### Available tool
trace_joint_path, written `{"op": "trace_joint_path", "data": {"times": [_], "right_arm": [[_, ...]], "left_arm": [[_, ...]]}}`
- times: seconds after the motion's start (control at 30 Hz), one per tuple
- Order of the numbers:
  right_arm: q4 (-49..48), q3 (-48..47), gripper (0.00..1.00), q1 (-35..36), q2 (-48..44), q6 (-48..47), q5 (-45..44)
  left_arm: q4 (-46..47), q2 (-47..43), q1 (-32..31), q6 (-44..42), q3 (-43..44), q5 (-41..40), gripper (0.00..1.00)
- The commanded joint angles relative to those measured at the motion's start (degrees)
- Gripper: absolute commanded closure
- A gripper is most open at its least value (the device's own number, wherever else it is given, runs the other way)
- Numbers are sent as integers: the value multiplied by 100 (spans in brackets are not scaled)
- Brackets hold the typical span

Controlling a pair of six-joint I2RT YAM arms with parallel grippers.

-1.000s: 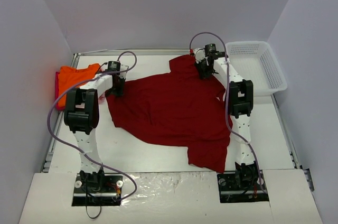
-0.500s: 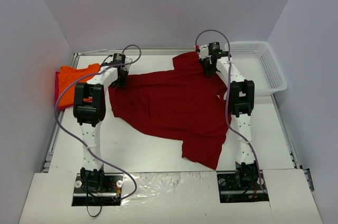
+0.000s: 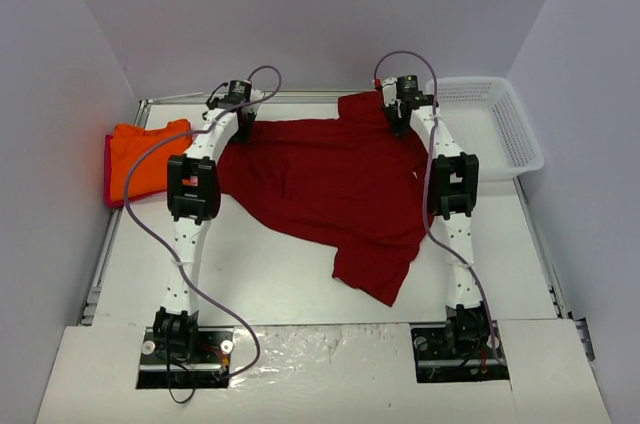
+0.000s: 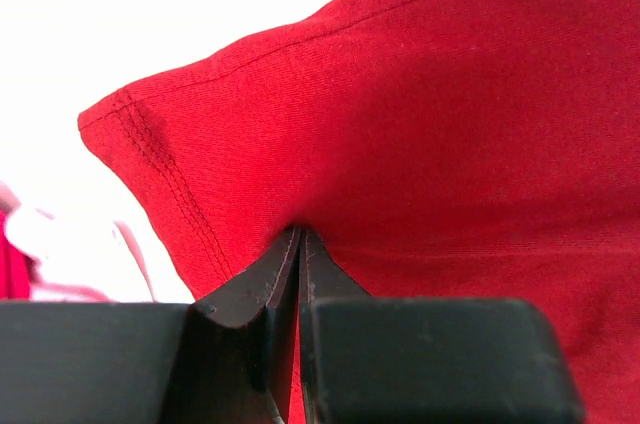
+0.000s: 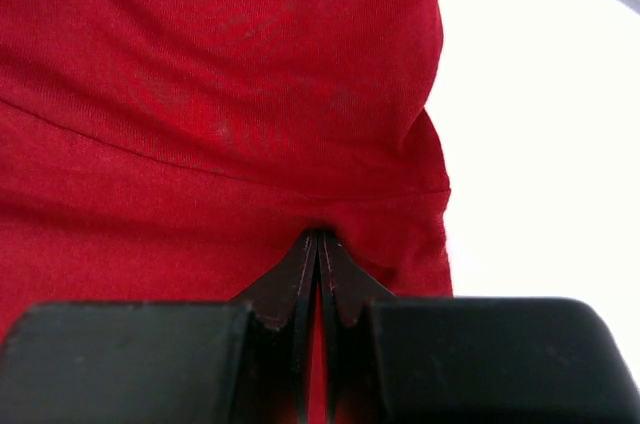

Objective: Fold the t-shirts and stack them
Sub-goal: Flatten out the tshirt

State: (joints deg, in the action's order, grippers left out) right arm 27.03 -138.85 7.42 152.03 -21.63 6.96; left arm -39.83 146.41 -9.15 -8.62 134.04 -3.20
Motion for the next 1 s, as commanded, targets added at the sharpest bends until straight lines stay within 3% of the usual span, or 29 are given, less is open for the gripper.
{"op": "trace_joint_path", "data": {"times": [0.0,0.1,0.3,0.6,0.7,0.87,0.97], "right_arm": [[216,-230,100,-92,521,-43,-370],[66,-327,100,-83,618,-70,-467],[-92,-258,100,-21,495,-105,-494],[-426,367,97,84,-646,1,-345],[-514,542,89,137,-946,36,-310],[-698,841,61,242,-1684,71,-371],[-707,1069,58,304,-2158,97,-362]], "left_arm": [[-569,326,-43,-192,745,-137,98],[-552,476,-61,-236,1028,-189,98],[-297,213,-140,-342,783,-471,98],[99,-1008,-272,-500,167,-1111,94],[143,-1456,-307,-587,114,-1183,94],[371,-2335,-439,-720,-246,-1350,86],[310,-2862,-561,-755,-631,-1368,76]]}}
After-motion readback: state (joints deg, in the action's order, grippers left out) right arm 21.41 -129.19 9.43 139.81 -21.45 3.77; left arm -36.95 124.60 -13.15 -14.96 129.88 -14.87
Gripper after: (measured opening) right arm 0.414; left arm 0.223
